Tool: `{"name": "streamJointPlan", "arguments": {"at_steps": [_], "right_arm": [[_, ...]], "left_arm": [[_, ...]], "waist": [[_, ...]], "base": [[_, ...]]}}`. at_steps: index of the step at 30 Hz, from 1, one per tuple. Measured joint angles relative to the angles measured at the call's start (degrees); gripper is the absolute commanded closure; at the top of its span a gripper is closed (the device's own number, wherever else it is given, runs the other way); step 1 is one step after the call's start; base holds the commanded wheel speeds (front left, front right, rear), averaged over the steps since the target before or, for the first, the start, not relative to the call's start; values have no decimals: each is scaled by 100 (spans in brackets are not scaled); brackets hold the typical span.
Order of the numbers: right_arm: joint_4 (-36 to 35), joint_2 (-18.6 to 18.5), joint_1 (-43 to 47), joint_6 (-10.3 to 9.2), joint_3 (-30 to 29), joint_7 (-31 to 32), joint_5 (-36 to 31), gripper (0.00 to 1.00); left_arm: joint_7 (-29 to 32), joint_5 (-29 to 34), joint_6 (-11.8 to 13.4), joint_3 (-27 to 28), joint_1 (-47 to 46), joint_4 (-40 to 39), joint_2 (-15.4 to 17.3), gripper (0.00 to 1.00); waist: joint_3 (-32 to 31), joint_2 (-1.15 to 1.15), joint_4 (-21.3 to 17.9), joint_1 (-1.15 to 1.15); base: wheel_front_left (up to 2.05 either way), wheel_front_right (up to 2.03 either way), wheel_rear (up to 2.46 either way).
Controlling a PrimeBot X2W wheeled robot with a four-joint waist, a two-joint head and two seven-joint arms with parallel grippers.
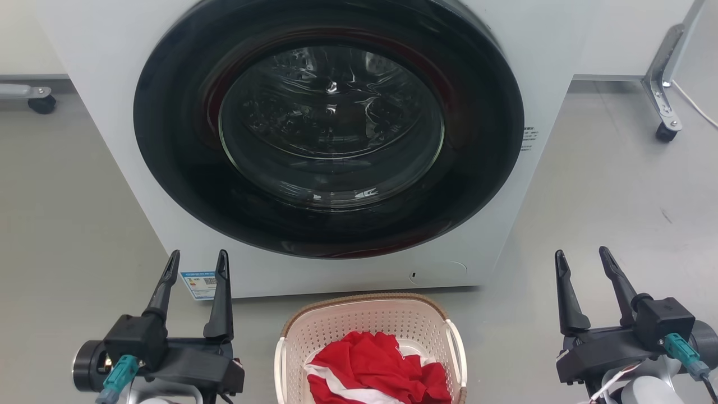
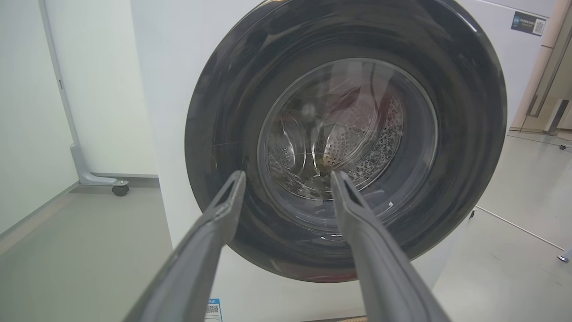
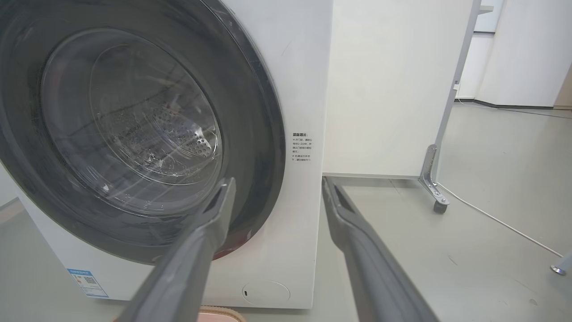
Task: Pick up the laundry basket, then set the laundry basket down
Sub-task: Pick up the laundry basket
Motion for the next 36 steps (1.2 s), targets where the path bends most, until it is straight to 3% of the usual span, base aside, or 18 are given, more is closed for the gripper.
{"name": "streamJointPlan", "arguments": {"at_steps": [22, 36], "right_arm": [[63, 94, 3, 153, -86, 0, 1, 0], [204, 197, -25, 201, -38, 0, -4, 0]], "left_arm": [[110, -32, 5, 10, 4, 32, -31, 0], [241, -63, 1, -38, -12, 90, -109, 0]], "waist": [[52, 0, 26, 0], [475, 0, 33, 0]], "base": [[0, 0, 0], [0, 0, 0]]}}
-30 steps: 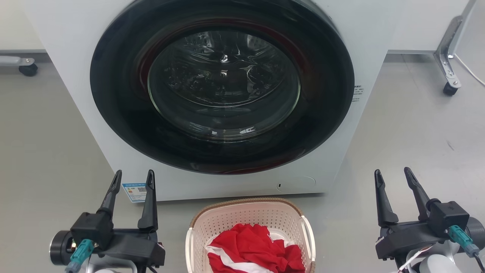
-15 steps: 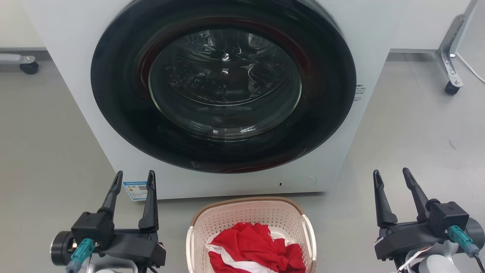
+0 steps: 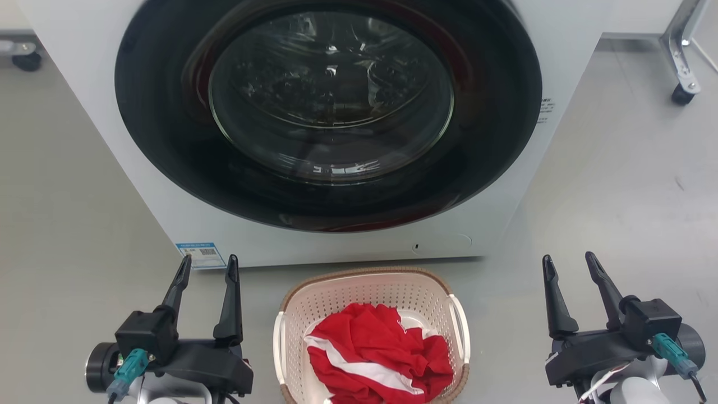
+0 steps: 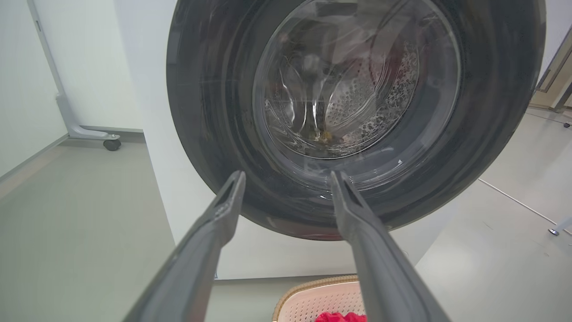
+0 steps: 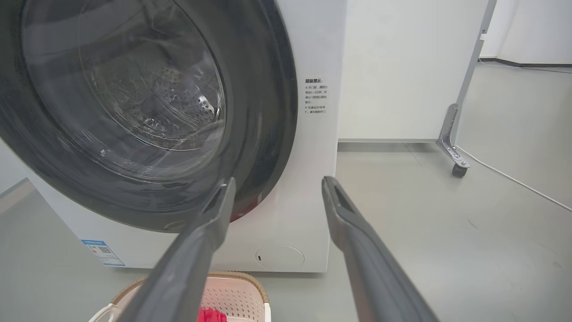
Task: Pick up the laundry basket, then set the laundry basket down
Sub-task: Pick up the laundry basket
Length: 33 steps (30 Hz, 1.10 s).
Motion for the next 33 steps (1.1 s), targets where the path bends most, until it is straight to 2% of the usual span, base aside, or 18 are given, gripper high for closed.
{"name": "streamJointPlan", "arguments": {"at_steps": [15, 33], "right_arm": [[360, 121, -572, 59, 112, -1, -43, 0], [1107, 301, -1705, 153, 324, 62, -153, 0]], "left_arm": [[165, -178, -112, -142, -492, 368, -136, 0], [524, -289, -565, -314, -1748, 1500, -275, 0]], "waist": [[934, 0, 0, 1], [2430, 1, -19, 0]], "base": [[0, 0, 0], [0, 0, 0]]}}
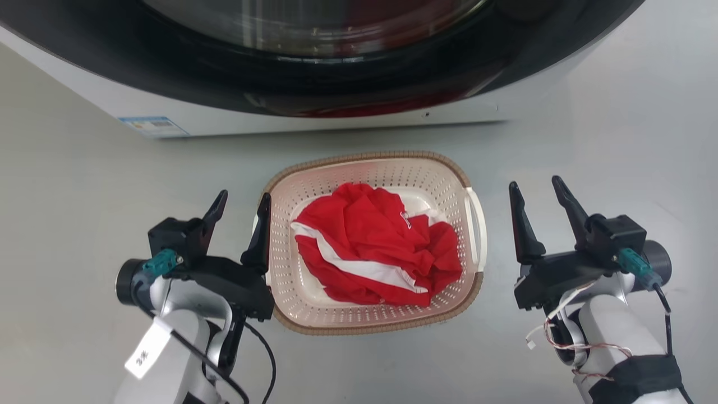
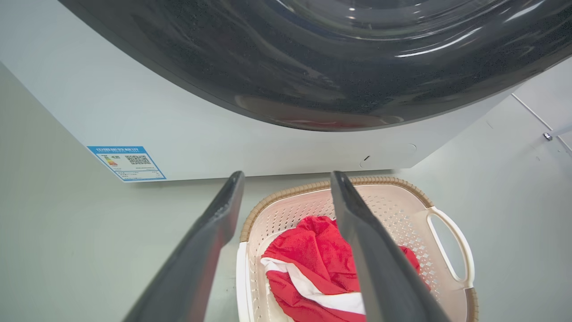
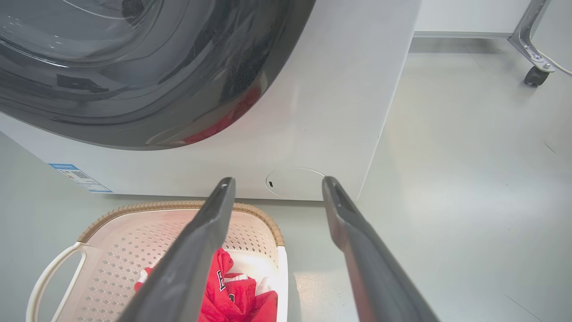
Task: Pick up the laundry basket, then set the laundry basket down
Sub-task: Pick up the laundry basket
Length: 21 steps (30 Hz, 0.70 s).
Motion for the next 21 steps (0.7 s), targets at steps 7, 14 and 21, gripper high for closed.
{"name": "streamJointPlan", "arguments": {"at_steps": [7, 14, 21], "right_arm": [[325, 76, -479, 1, 98, 40, -48, 0], [740, 132, -795, 51, 186, 48, -65, 0], [1102, 189, -1009, 99, 279, 46, -74, 0]], "left_arm": [[163, -65, -158, -29, -479, 524, -37, 0], [246, -214, -330, -14, -755, 1134, -54, 0], [333, -264, -453, -14, -971, 1702, -48, 0]], "waist": [[557, 0, -5, 0], [1030, 0, -16, 0], [1354, 0, -45, 0]], "base": [[0, 0, 0], [0, 0, 0], [0, 0, 0]]}}
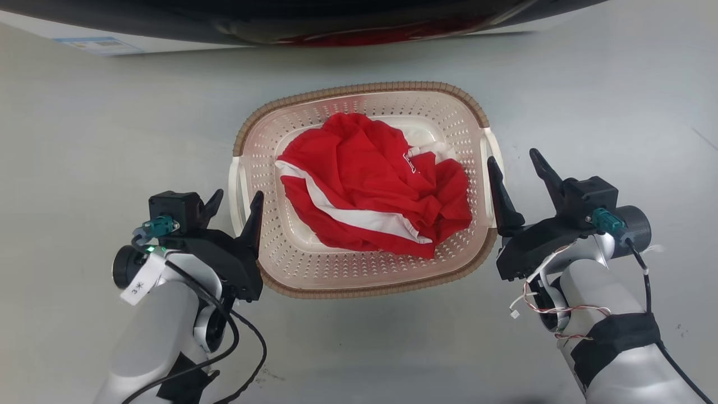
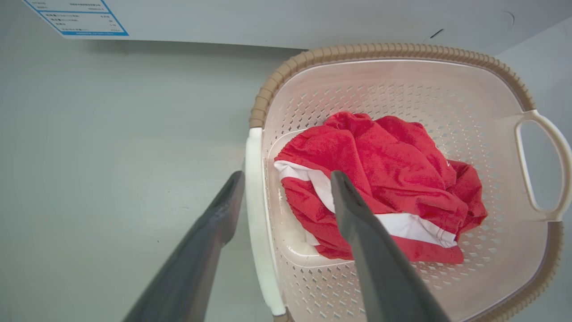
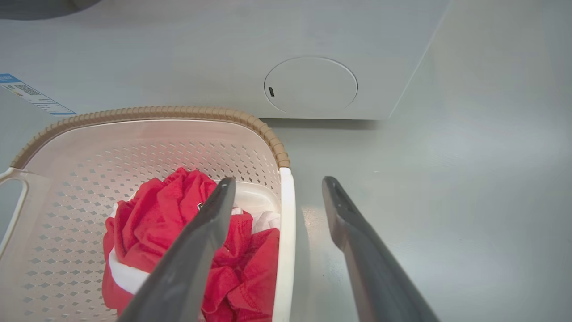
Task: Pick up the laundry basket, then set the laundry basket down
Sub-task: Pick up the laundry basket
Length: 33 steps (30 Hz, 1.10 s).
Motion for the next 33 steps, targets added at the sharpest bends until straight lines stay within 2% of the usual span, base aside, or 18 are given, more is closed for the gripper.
{"name": "streamJointPlan", "arguments": {"at_steps": [20, 21, 22, 23, 24, 25, 33], "right_arm": [[840, 84, -799, 104, 257, -2, -24, 0], [881, 88, -825, 108, 269, -2, -24, 31], [881, 88, -825, 108, 269, -2, -24, 68], [918, 89, -845, 109, 282, -2, -24, 68], [968, 92, -872, 123, 290, 0, -21, 100], [1011, 97, -905, 155, 300, 1, -8, 100], [1251, 113, -1059, 236, 350, -8, 52, 100]], "left_arm": [[214, -148, -245, -27, -1006, 1103, -1, 0], [214, -155, -246, -26, -1050, 1154, -16, 0], [214, -155, -246, -26, -1050, 1154, -16, 4], [215, -176, -249, -34, -1088, 1201, -25, 4], [232, -175, -252, -63, -1128, 1247, -23, 72], [254, -175, -253, -76, -1165, 1285, -23, 100], [271, -294, -270, -137, -1390, 1593, -71, 100]], "waist": [[719, 0, -21, 0], [735, 0, -16, 0], [735, 0, -16, 0], [744, 0, -11, 0], [751, 0, -6, 0], [755, 0, -4, 0], [774, -1, 19, -1]], "base": [[0, 0, 0], [0, 0, 0], [0, 0, 0], [0, 0, 0], [0, 0, 0], [0, 0, 0], [0, 0, 0]]}}
